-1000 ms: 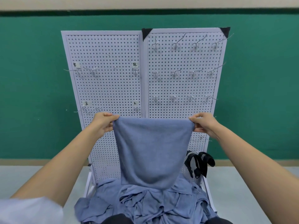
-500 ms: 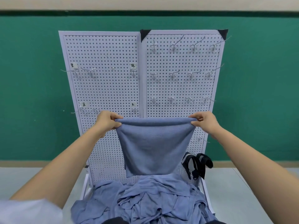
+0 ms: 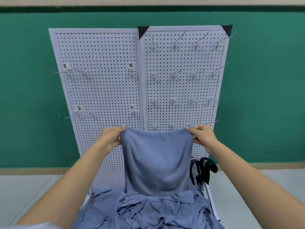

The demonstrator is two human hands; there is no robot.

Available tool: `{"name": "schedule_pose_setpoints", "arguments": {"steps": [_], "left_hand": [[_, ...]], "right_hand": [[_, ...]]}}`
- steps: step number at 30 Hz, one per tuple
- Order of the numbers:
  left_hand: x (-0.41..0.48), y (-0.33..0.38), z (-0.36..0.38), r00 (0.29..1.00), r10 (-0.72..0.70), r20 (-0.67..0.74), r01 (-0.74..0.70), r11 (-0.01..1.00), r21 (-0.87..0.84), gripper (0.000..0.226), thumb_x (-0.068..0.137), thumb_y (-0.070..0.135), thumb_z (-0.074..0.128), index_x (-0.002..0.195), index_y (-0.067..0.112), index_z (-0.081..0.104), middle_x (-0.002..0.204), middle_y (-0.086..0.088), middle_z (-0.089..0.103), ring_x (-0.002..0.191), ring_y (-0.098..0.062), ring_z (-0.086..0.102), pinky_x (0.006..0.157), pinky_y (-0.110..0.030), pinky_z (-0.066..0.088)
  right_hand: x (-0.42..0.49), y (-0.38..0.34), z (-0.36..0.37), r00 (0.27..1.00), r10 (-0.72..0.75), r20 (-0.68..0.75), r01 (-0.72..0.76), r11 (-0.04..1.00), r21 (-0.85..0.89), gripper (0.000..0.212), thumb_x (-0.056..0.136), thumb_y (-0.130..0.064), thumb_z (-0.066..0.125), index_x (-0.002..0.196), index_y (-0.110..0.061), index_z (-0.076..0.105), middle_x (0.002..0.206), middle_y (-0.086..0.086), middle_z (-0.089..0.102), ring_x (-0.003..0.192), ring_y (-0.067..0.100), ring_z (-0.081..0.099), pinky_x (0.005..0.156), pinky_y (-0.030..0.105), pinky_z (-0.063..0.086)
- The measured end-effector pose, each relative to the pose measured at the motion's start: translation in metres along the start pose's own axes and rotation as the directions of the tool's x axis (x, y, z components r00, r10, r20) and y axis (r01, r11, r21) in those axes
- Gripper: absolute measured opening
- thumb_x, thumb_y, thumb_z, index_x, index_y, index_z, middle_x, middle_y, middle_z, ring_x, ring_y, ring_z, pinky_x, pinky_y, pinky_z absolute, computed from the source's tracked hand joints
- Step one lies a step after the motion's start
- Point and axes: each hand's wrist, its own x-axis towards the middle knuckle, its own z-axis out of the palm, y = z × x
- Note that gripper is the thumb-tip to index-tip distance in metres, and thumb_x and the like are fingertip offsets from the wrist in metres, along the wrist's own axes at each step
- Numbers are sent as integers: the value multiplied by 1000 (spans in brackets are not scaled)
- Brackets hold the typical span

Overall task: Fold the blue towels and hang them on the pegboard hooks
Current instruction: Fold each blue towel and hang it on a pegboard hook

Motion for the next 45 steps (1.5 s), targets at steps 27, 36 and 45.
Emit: {"name": "schedule_pose_setpoints", "arguments": {"steps": [27,36,45], "left_hand": [[-20,4,65,931,158,329,-222,961,167,18,93,10,53,96,9,70,84,3,67,76,-10,56,73,-22,45],[-16,4,50,940,66,335,-97,992,76,16,95,12,51,95,3,65,96,-11,70,77,-18,71,79,-27,56],[-11,-2,71,905,287,314,-375,887,270,9,89,9,64,98,10,67,86,0,63,80,-8,54,68,-8,44]], "right_hand": [[-5,-18,18,882,-108,458,326,843,-429,31,79,-27,77,76,-6,54,71,1,50,68,13,44,61,25,33],[-5,-31,28,890,-232,392,403,804,-438,25,80,-28,75,80,-11,57,77,-1,58,70,11,52,59,23,39],[-3,-30,17,865,-249,435,469,711,-524,23,76,-31,78,90,-17,66,74,-6,56,66,6,47,58,16,36]]}}
